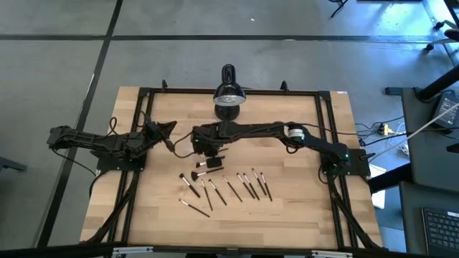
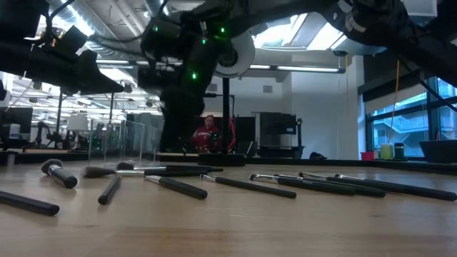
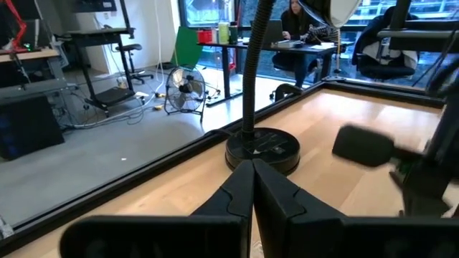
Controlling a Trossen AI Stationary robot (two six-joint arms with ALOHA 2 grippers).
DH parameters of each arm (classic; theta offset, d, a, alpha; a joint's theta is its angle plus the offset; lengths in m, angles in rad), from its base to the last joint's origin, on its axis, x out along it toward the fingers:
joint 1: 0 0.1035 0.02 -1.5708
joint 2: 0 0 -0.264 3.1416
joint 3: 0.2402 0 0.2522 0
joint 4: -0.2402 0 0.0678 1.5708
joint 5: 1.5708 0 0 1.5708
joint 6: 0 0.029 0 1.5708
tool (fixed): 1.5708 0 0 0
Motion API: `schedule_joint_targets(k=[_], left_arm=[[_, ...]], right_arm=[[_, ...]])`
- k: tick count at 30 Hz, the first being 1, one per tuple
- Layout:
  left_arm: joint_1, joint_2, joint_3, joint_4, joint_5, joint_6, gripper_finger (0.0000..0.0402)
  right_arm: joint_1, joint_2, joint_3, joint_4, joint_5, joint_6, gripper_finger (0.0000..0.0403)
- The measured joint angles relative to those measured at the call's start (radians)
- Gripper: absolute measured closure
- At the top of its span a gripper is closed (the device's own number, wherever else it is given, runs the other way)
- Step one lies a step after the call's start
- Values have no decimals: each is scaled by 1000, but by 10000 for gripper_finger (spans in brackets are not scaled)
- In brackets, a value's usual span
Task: Sort items
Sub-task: Put the eye liner brush into the transparent organizer
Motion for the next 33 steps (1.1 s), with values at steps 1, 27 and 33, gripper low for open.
schedule_joint_targets(k=[1, 27, 33], left_arm=[[0, 0, 0, 0, 0, -1, 396], [0, 0, 0, 0, 0, -9, 396], [0, 0, 0, 0, 0, -9, 396]], right_arm=[[0, 0, -21, 23, 0, 0, 334], [-2, 9, -86, 25, -62, 47, 343], [-10, 24, -81, 1, -65, 59, 374]])
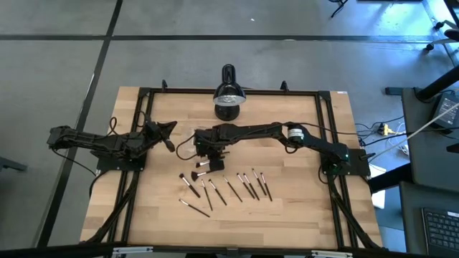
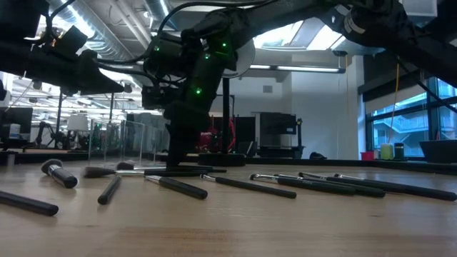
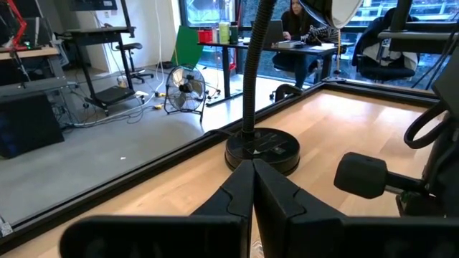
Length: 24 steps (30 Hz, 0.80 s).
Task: Sort items
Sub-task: Put the eye liner brush into the transparent organizer
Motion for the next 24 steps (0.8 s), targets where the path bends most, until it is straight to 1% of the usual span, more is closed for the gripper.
schedule_joint_targets(k=[4, 15, 24], left_arm=[[0, 0, 0, 0, 0, 0, 396], [0, 0, 0, 0, 0, 0, 396], [0, 0, 0, 0, 0, -8, 396]], right_arm=[[-8, 1, 0, -40, -3, 11, 385], [-41, 2, -1, -252, -3, 48, 377], [-44, 10, -4, -249, 0, 59, 383]])
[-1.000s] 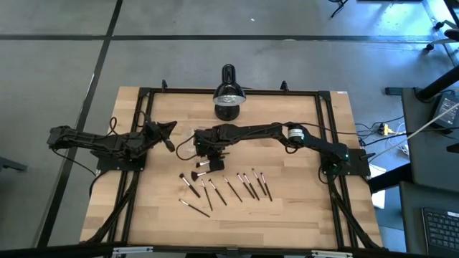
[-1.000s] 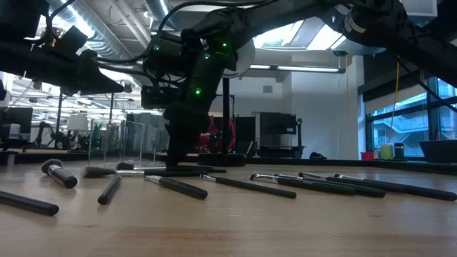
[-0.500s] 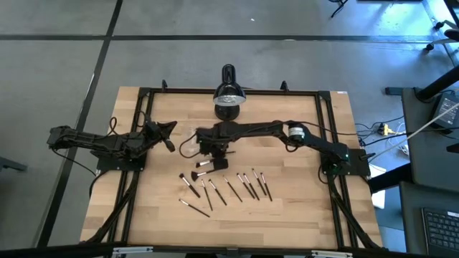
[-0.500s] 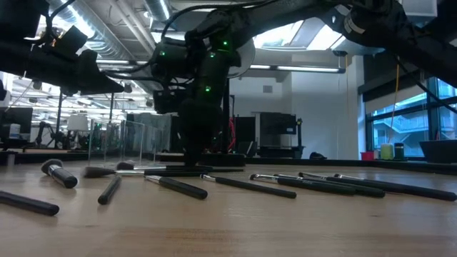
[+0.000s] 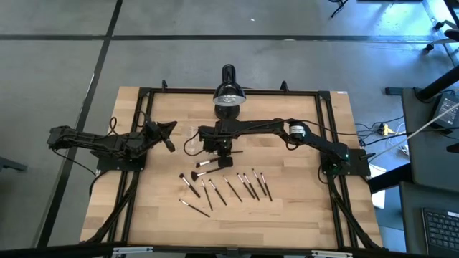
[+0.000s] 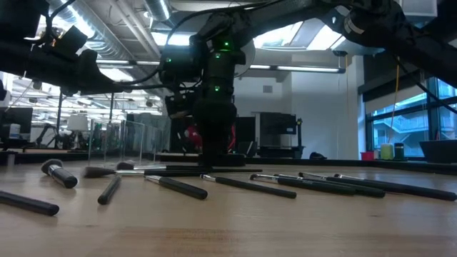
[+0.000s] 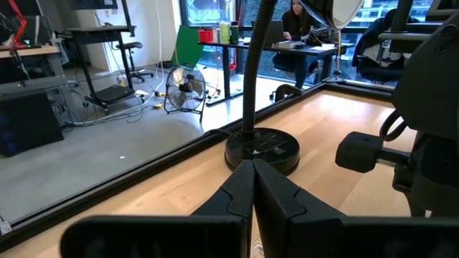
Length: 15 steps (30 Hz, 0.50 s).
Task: Sort items
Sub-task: Put the eye liner brush into the transparent organizer
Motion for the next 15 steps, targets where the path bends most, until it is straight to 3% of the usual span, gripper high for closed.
schedule_joint_targets(k=[10, 15], left_arm=[[0, 0, 0, 0, 0, 0, 396], [0, 0, 0, -1, 0, 0, 396]], right_arm=[[0, 14, -14, 19, 1, 23, 383], [6, -1, 54, -16, 9, 39, 383]])
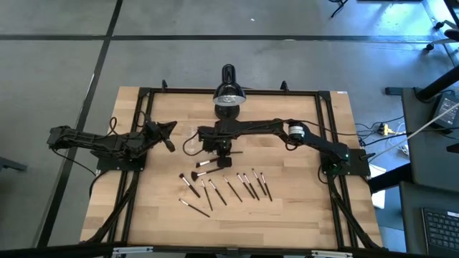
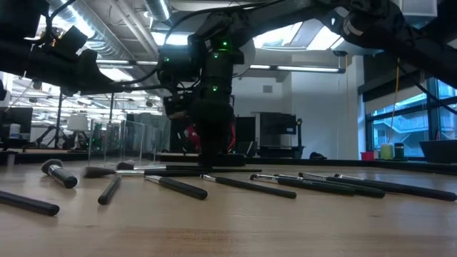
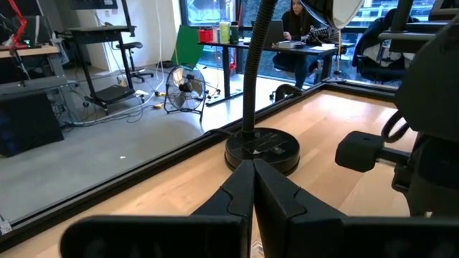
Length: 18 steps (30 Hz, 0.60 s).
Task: Sort items
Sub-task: Put the eye liner brush into the transparent organizer
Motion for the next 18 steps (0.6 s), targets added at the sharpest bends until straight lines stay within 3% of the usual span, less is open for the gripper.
schedule_joint_targets(k=[9, 18], left_arm=[[0, 0, 0, -25, 19, -2, 396], [0, 0, 0, -31, 63, -26, 396]], right_arm=[[-7, -102, 31, 4, 113, 33, 383], [-33, -215, 32, 85, 105, 62, 382]])
